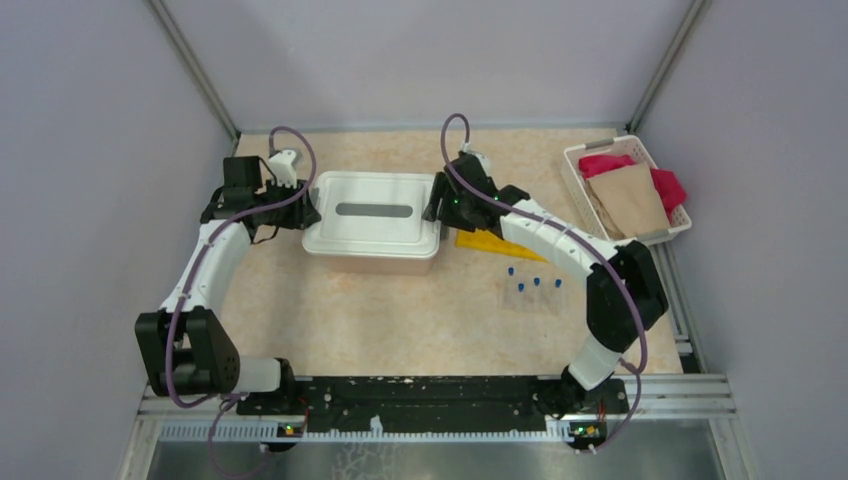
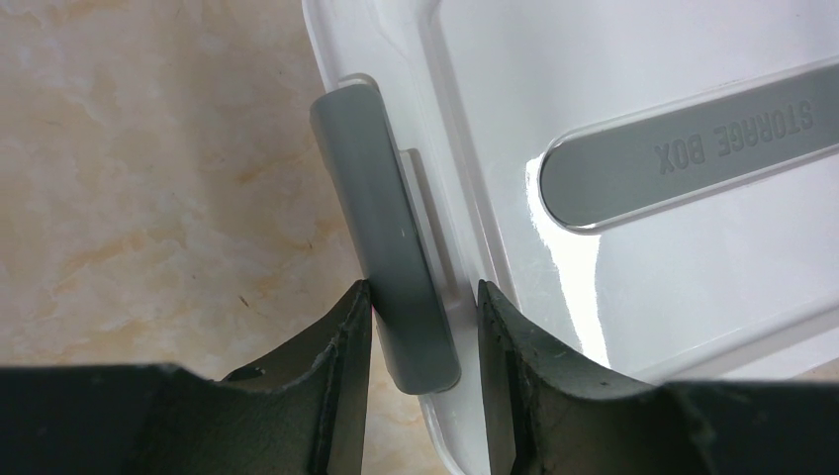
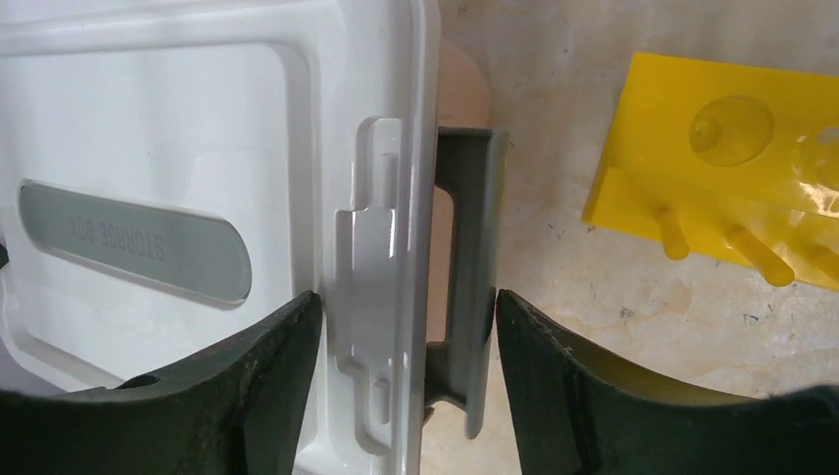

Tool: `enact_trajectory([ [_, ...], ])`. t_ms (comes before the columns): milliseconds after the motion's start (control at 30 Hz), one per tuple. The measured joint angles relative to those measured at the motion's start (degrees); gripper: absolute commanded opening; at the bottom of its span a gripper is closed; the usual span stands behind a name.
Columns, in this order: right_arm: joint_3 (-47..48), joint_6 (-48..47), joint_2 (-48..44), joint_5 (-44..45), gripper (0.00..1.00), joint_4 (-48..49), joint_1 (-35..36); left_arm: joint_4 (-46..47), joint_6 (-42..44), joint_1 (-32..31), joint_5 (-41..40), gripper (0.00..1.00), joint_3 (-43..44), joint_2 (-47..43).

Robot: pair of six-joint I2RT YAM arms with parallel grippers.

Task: Organize the chemistry lab equipment

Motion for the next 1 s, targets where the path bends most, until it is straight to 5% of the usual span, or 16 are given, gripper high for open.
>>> enact_trajectory([
  [267, -7.28, 3.28, -4.07, -5.55, 0.84, 4.59, -3.72, 0.00, 0.15, 0.11, 0.39, 0.34, 0.02, 0.00],
  [800, -18.69, 13.25, -6.32, -15.17, 0.83, 21.79, -4.68, -1.07, 0.55, 0.37, 0.74, 0.33, 0.72, 0.15],
  [1000, -21.16, 15.76, -6.32, -16.68, 0.70, 28.76, -4.66, -1.07, 0.72, 0.50, 0.61, 0.33, 0.94, 0.17],
])
